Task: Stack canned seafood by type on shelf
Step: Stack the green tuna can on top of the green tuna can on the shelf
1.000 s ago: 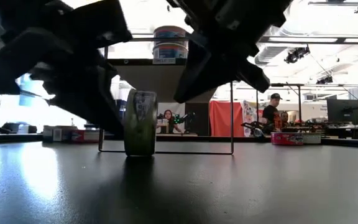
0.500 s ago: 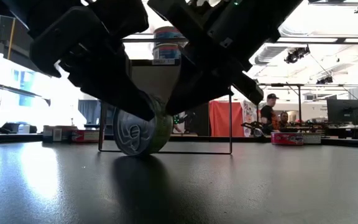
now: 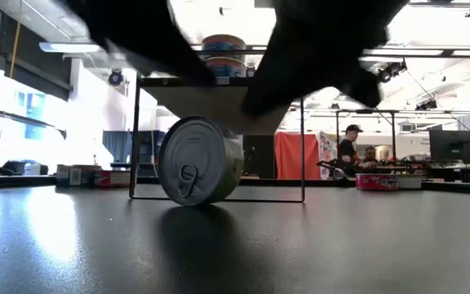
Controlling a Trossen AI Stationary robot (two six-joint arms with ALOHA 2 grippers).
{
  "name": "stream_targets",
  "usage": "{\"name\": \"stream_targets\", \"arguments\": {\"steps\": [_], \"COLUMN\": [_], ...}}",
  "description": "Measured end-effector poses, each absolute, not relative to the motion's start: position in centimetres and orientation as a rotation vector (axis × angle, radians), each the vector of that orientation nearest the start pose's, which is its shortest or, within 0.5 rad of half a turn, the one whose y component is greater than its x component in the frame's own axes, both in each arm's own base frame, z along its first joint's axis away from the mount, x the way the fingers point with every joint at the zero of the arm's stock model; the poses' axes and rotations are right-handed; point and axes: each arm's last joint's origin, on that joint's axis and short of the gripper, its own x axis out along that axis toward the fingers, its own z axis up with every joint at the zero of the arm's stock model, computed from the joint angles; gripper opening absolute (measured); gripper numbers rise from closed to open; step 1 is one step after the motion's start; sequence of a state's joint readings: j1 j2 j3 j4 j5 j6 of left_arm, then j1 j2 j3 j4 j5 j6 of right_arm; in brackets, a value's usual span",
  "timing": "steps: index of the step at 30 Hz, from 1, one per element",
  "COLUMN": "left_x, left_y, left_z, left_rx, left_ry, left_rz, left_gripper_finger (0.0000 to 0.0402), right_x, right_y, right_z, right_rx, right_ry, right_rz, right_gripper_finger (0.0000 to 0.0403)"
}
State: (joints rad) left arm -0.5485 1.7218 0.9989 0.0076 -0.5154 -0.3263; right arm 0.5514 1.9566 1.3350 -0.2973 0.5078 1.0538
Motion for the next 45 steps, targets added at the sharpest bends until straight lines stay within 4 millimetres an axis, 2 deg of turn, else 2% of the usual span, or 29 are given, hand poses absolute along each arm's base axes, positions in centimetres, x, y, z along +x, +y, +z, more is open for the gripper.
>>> {"name": "stream_targets", "arguments": {"steps": [3, 6, 8, 11, 14, 19, 24, 26, 32, 38, 41, 45], "left_x": [29.7, 29.1, 29.2, 30.0, 31.0, 31.5, 31.0, 30.8, 30.2, 28.6, 26.9, 24.3], "left_y": [-17.3, -16.2, -15.1, -13.3, -12.8, -13.8, -14.9, -15.4, -16.7, -16.8, -16.4, -15.5], "left_z": [21.9, 24.5, 24.4, 22.9, 21.7, 19.8, 19.6, 19.2, 20.7, 22.3, 23.5, 25.1], "left_rx": [0.099, 0.16, 0.212, 0.233, 0.227, 0.326, 0.369, 0.444, 0.544, 0.513, 0.446, 0.351], "left_ry": [0.532, 0.468, 0.513, 0.616, 0.654, 0.696, 0.692, 0.707, 0.621, 0.622, 0.65, 0.702], "left_rz": [0.103, 0.127, 0.147, 0.156, 0.116, 0.106, 0.115, 0.09, 0.111, 0.137, 0.152, 0.192], "left_gripper_finger": [0.0, 0.0, 0.0, 0.0, 0.0, 0.0, 0.0, 0.0, 0.0, 0.0, 0.0, 0.0], "right_x": [34.6, 34.1, 34.1, 34.2, 34.2, 34.0, 33.3, 32.9, 33.1, 34.8, 35.6, 36.6], "right_y": [20.9, 21.0, 21.1, 21.0, 20.8, 21.1, 21.6, 21.7, 21.2, 19.0, 17.6, 15.6], "right_z": [19.7, 20.5, 20.5, 20.5, 20.6, 20.7, 21.6, 21.9, 23.3, 22.8, 22.8, 22.7], "right_rx": [0.524, 0.514, 0.506, 0.505, 0.498, 0.508, 0.505, 0.491, 0.444, 0.421, 0.334, 0.29], "right_ry": [0.668, 0.649, 0.65, 0.651, 0.634, 0.629, 0.611, 0.605, 0.545, 0.606, 0.652, 0.683], "right_rz": [-0.356, -0.36, -0.353, -0.354, -0.372, -0.373, -0.358, -0.366, -0.353, -0.324, -0.265, -0.228], "right_gripper_finger": [0.0, 0.0, 0.0, 0.0, 0.0, 0.0, 0.0, 0.0, 0.0, 0.0007, 0.0038, 0.012]}}
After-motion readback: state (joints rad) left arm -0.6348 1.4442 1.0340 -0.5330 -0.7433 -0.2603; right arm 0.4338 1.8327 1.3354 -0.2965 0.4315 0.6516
